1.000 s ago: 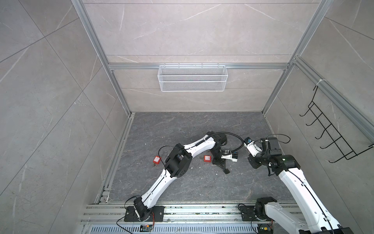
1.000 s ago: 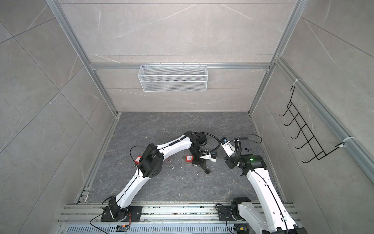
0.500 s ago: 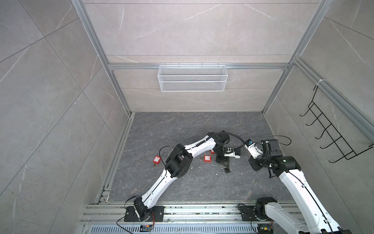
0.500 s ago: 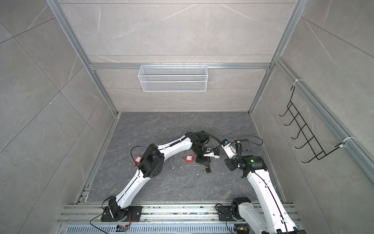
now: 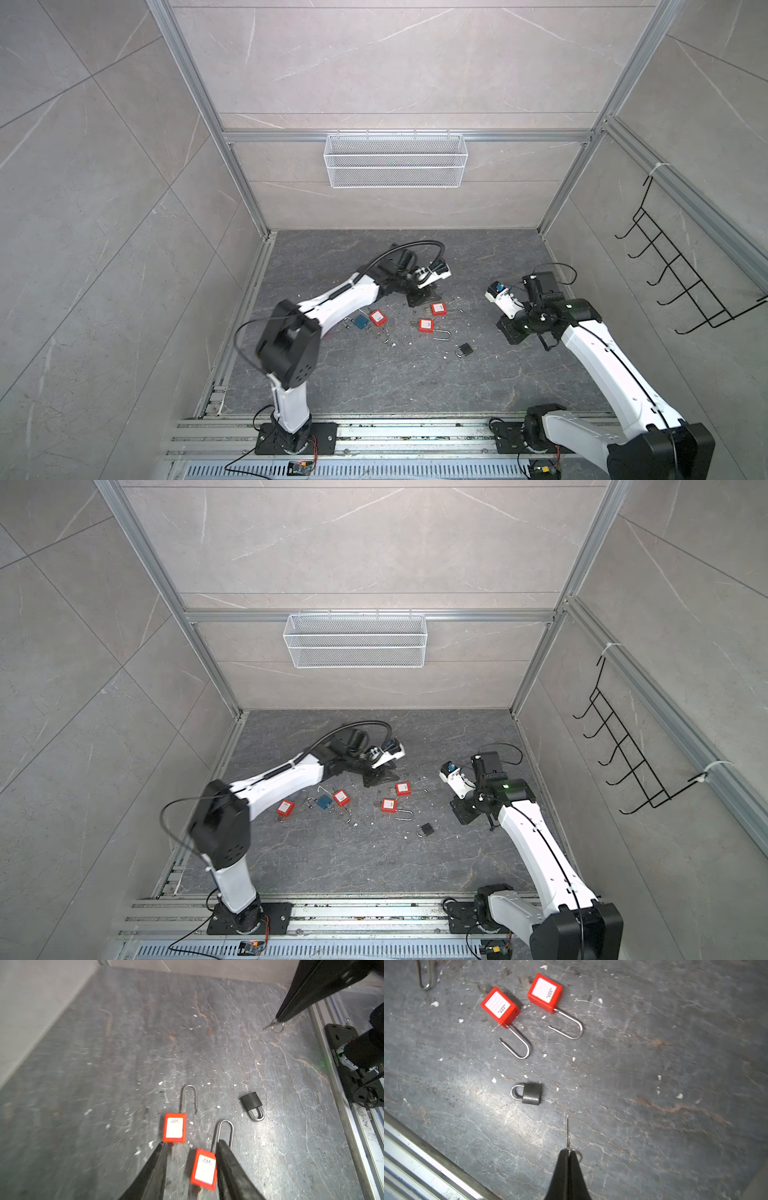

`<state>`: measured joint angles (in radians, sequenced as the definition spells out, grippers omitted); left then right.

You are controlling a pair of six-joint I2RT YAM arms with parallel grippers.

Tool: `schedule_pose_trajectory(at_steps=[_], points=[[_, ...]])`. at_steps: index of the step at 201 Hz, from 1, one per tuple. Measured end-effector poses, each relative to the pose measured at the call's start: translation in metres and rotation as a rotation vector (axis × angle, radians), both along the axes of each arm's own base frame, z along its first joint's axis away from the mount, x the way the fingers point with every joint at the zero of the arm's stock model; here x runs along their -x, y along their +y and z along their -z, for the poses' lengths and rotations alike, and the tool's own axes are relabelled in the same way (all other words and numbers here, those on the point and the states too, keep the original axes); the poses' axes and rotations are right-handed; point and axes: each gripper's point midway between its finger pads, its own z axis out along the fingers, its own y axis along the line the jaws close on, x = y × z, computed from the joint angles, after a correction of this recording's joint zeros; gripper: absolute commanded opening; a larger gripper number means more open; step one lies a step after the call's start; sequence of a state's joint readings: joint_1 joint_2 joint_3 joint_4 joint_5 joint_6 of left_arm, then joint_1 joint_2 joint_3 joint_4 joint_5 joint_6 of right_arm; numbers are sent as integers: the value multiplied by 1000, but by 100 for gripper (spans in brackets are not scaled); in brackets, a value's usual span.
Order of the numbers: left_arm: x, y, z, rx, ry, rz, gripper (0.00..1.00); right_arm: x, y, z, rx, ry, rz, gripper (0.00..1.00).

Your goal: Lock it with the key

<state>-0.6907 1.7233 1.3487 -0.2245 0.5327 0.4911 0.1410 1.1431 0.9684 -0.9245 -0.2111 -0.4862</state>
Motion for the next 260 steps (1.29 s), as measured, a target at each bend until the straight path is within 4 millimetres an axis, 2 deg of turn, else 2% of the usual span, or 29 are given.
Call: schedule_pose_trajectory(at_steps=[13, 28, 65, 89, 119, 145, 193, 212, 225, 239, 242, 260], points=[[13, 17, -17, 32, -33, -31, 41, -3, 5, 9, 3, 33, -19, 0], [31, 30, -18, 41, -35, -50, 41, -8, 8, 22, 8, 78, -21, 0], [65, 66, 15, -10, 26, -122, 41, -23, 14, 48, 28, 131, -7, 0], [74, 82, 21, -23, 30, -170, 41, -29, 13, 61, 54, 140, 15, 0], [79, 92, 19, -17, 24, -201, 41, -33, 10, 83, 82, 170, 45, 0], [79, 93, 18, -14, 24, -204, 41, -28, 11, 101, 111, 198, 39, 0], [80, 93, 19, -16, 29, -205, 41, -22, 16, 113, 128, 195, 11, 0], [80, 93, 20, -18, 32, -204, 41, -23, 18, 117, 135, 195, 0, 17], [80, 93, 20, -19, 33, -204, 41, -23, 18, 120, 145, 201, -9, 32], [81, 94, 21, -21, 35, -204, 41, -22, 18, 122, 156, 206, -17, 41], [81, 94, 21, -22, 36, -204, 41, -22, 18, 122, 157, 206, -14, 46], [82, 94, 23, -26, 40, -205, 41, -22, 20, 119, 170, 188, -52, 49]])
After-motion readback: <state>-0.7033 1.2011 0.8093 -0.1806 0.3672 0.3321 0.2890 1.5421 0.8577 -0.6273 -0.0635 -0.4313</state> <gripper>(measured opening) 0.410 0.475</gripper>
